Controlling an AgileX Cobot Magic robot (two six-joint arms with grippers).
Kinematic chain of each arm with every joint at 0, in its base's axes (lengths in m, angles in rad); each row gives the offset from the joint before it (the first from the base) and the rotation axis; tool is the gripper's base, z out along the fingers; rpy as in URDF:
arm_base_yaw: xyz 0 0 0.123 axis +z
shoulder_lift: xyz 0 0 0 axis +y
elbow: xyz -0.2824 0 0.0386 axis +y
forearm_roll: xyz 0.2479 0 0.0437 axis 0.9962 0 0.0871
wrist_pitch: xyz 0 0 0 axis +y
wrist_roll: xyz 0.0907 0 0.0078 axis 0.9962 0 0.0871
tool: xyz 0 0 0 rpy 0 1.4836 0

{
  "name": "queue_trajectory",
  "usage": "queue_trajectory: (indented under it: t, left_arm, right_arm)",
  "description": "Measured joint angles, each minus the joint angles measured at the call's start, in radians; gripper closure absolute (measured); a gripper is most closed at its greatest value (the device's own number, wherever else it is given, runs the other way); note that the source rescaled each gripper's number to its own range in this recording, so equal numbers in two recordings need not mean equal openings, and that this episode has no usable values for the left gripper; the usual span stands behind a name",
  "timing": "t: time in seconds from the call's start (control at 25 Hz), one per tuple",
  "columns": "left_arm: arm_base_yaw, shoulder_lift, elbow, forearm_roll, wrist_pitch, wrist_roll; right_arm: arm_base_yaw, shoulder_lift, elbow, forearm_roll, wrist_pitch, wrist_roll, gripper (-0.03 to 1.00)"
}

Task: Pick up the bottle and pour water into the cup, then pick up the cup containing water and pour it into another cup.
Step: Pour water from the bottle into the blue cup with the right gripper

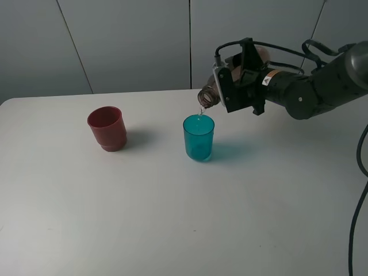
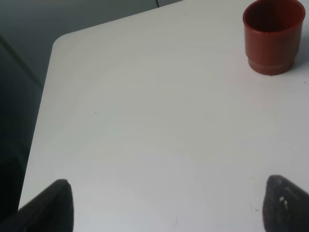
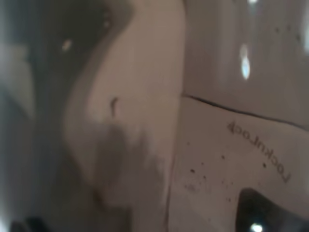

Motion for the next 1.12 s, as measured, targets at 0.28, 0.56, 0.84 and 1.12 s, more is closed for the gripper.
queue_trajectory:
  t: [0.28,0.56,0.84,1.12]
  left_arm:
    - [0.0,0.0,0.0,0.0,0.0,0.0]
    - [0.0,0.0,0.0,0.0,0.0,0.0]
    - [0.0,0.0,0.0,0.0,0.0,0.0]
    - [0.0,0.0,0.0,0.0,0.0,0.0]
  right_arm:
    - [0.0,0.0,0.0,0.0,-0.008,-0.06,0.94]
    - [0.0,0.0,0.0,0.0,-0.015,-0.098,0.94]
    - [0.0,0.0,0.0,0.0,-0.02,-0.143,0.94]
    - [0.0,0.0,0.0,0.0,-0.03,-0.178,0.94]
